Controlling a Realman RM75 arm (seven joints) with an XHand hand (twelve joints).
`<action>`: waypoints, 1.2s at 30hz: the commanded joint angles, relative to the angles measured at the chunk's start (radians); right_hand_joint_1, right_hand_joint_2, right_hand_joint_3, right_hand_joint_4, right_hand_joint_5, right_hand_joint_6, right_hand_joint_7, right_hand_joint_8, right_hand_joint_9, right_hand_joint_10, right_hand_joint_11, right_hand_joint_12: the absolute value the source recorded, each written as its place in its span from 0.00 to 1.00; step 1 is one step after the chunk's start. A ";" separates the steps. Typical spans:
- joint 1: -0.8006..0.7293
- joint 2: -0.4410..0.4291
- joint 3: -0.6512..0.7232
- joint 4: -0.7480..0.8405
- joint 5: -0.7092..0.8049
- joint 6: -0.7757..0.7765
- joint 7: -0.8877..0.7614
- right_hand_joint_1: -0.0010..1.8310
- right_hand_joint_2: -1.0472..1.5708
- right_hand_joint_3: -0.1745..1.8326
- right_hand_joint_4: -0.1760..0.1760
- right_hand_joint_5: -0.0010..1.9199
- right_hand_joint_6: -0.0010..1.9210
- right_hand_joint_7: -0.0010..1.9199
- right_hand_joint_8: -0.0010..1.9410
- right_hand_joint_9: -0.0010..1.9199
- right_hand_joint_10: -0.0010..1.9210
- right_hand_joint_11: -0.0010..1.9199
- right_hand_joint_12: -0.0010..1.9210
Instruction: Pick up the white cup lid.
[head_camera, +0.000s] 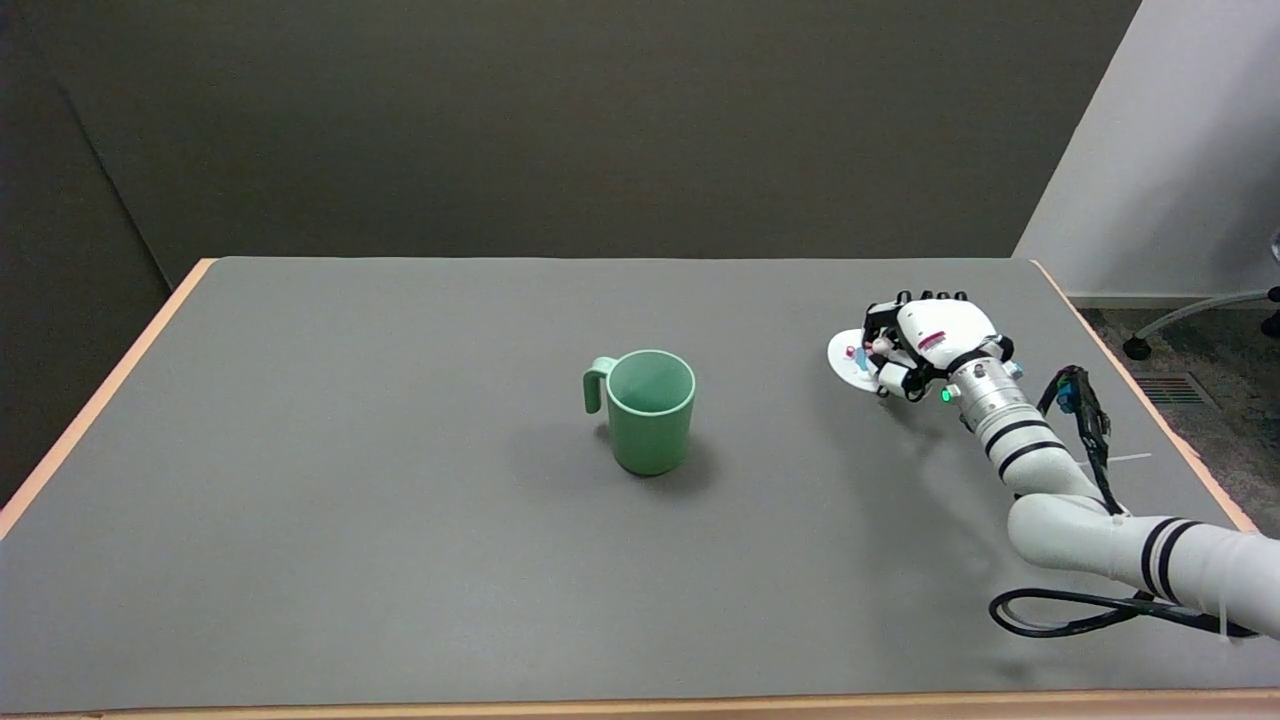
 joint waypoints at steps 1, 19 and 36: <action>0.018 -0.011 0.036 -0.008 -0.076 0.016 0.003 0.51 0.82 0.19 1.00 0.42 0.66 0.52 0.22 0.51 0.25 0.37 0.60; 0.004 0.057 0.078 -0.135 -0.162 -0.021 0.005 0.53 0.81 0.19 1.00 0.45 0.61 0.56 0.22 0.55 0.25 0.38 0.65; -0.096 0.143 0.101 -0.342 -0.162 -0.073 -0.002 0.54 0.80 0.20 1.00 0.47 0.58 0.58 0.19 0.58 0.22 0.39 0.67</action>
